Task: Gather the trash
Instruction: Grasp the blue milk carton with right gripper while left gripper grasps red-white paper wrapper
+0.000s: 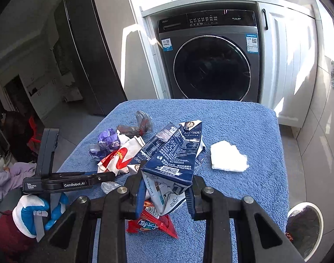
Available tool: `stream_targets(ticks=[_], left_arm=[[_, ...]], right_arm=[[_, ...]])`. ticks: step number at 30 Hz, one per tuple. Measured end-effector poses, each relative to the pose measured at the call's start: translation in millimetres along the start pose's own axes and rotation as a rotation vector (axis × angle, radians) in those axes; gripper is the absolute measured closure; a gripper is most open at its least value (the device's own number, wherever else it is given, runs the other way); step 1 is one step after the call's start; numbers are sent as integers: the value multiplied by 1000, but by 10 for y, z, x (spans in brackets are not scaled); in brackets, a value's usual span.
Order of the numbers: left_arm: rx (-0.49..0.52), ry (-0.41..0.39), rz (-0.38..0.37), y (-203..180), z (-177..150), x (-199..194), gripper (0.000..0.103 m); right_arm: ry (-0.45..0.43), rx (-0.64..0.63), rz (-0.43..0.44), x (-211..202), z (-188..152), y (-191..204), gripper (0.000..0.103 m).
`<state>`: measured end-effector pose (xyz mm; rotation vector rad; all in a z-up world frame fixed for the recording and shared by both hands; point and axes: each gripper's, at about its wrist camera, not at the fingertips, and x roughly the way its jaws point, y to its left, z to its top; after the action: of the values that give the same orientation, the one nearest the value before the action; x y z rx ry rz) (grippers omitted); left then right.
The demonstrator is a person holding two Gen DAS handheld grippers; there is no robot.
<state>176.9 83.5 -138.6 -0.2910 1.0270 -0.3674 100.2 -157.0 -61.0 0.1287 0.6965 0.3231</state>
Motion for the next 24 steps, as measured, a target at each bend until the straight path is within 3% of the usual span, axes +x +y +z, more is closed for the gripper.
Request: stream_targets(ticks=[11,24], left_arm=[[-65,-110,6,60,-312,-765,73],[-133,-151,-16,31,-701,-1283,73]], right_arm=[[-116,49,-15,-784,-201,-205,75],[-183,159,-141,-1425,-651,-782,75]])
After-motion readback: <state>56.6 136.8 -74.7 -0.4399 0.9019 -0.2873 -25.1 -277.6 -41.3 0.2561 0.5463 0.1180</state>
